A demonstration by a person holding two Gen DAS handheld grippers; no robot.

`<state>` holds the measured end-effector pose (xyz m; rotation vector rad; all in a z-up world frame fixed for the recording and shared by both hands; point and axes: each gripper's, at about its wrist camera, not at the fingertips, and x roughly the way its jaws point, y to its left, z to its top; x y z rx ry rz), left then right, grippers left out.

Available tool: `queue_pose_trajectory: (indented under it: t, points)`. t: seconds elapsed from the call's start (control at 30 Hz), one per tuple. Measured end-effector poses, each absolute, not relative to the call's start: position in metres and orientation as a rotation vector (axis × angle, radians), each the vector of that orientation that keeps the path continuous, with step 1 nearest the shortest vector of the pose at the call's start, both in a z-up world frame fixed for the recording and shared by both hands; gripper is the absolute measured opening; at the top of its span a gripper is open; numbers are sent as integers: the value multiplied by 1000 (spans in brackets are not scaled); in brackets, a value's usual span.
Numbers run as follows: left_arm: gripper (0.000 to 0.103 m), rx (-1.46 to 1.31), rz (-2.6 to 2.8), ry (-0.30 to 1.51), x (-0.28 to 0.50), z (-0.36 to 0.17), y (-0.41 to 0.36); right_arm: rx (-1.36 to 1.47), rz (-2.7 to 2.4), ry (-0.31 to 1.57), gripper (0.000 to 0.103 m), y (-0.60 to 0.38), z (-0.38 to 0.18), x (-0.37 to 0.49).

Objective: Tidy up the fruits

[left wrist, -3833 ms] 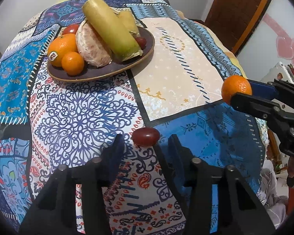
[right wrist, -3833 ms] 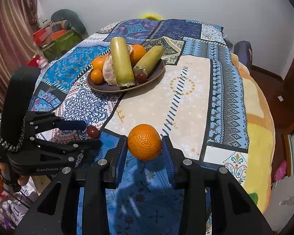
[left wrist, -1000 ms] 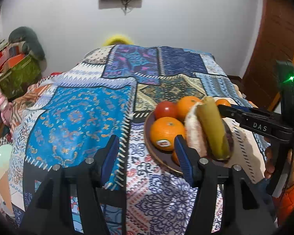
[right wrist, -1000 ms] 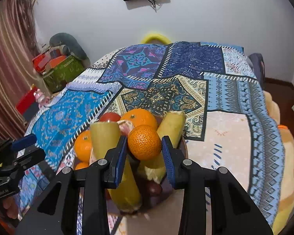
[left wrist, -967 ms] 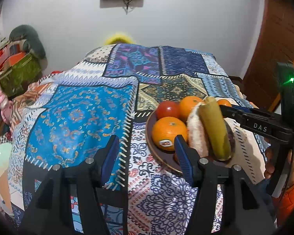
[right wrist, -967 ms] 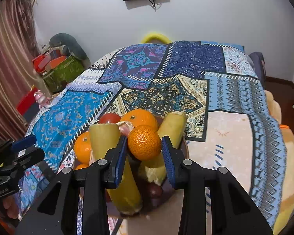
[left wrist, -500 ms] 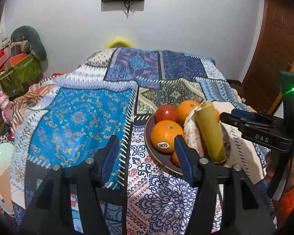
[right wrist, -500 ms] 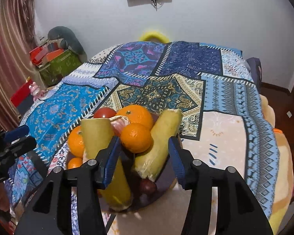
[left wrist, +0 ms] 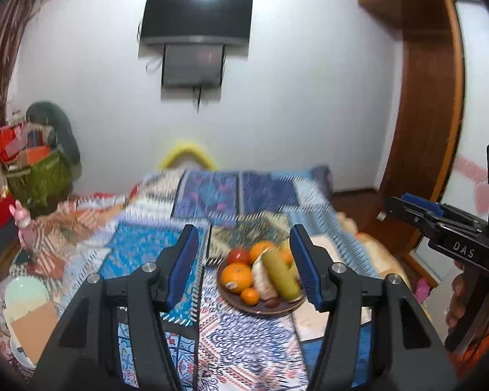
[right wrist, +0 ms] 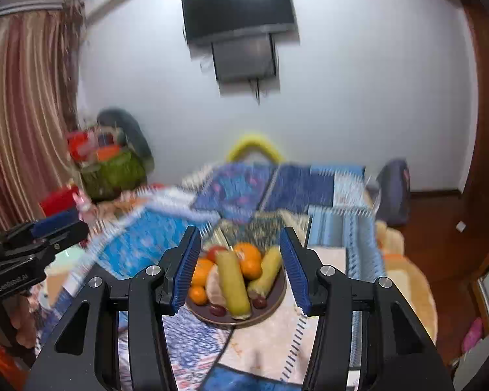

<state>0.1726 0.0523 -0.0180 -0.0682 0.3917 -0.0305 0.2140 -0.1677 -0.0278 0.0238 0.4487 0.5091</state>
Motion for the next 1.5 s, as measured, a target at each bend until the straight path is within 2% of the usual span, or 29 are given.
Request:
queue_pose_trajectory:
  t: [0.2,0.37,0.53,0.63,0.7,0.77,0.83,0.9,1.1,1.5]
  points:
    - [58,-46,-50,241,103,28,35,26,490,282,47,-180,21,142]
    - [65,-27,-47,170,66,45,24,36,489,200,55,-186,39,99]
    - [71,-2,-38,143,48,48,19,40,481,165,68,-186,40,80]
    - [79,3,-28,130,43,49,17,33,461,143,81,-184,40,72]
    - [87,-4,-28,128,40,48,17,35,449,138,85,-183,40,68]
    - [90,-9,-29,125,37,49,18,35,440,138,88,-181,39,69]
    - [93,-11,-27,125,36,48,19,30,426,135,98,-180,40,68]
    - [97,-13,-26,123,33,48,18,28,410,128,103,-180,40,68]
    - [101,-20,-26,124,31,46,20,19,399,127,103,-183,35,62]
    - [102,-29,-27,130,33,46,19,20,396,123,103,-184,33,56]
